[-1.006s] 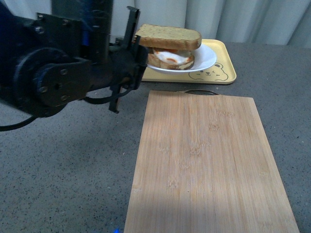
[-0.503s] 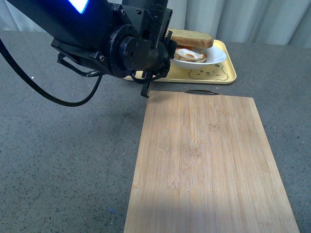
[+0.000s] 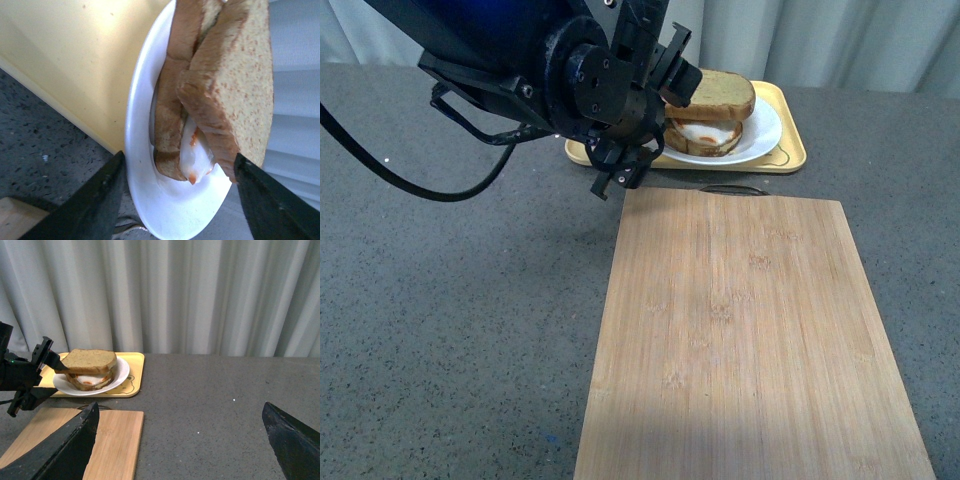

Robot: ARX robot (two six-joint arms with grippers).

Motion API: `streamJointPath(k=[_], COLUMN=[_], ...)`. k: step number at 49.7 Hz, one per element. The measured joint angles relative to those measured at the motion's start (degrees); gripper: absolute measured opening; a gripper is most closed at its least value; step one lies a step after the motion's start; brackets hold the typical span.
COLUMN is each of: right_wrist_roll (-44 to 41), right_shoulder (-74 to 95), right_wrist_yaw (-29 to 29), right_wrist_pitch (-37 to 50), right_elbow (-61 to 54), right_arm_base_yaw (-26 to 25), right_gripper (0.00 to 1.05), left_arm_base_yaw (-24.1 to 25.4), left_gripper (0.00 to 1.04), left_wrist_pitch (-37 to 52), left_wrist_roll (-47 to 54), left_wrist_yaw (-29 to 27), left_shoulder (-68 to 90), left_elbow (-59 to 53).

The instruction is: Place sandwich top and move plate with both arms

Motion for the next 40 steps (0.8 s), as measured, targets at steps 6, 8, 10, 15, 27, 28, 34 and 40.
streamJointPath(k=[6, 8, 10, 15, 27, 28, 34, 40], right_wrist_roll=[0.0, 0.0, 0.0, 0.0, 0.0, 0.0, 0.0, 0.0], right_shoulder=[0.0, 0.0, 0.0, 0.0, 0.0, 0.0, 0.0, 0.0], right_wrist_yaw=[-0.02, 0.0, -0.02, 0.0, -0.02, -0.02, 0.02, -0.02], right_wrist_pitch=[0.0, 0.0, 0.0, 0.0, -0.02, 0.0, 0.0, 0.0], right_elbow=[0.0, 0.0, 0.0, 0.0, 0.0, 0.0, 0.0, 0.0], right_arm_base_yaw=[0.0, 0.0, 0.0, 0.0, 0.0, 0.0, 0.0, 0.0], right_gripper=[0.95, 0.95, 0.95, 0.95, 0.95, 0.95, 0.95, 0.95], left_arm_base_yaw=[-0.24, -0.37, -0.46, -0.48, 0.31, 0.48, 3.17, 7.52], left_gripper=[0.9, 0.95, 1.0, 0.98, 0.81, 0.79, 0.61, 0.38], left_wrist_pitch=[-3.87, -3.98, -4.02, -4.07, 22.93, 25.53, 44.5, 53.24], left_wrist_roll=[11.3, 14.69, 18.99, 28.96, 50.66, 51.49, 63.84, 69.53], left_wrist_yaw=[-5.4, -7.93, -9.99, -11.37, -16.98, -16.83, -14.86, -12.0], left_shoulder=[-5.49, -6.8, -8.17, -10.43, -10.91, -11.17, -16.85, -27.93], left_elbow=[-3.58, -4.68, -5.86, -7.61, -19.17, -20.61, -34.71, -47.8])
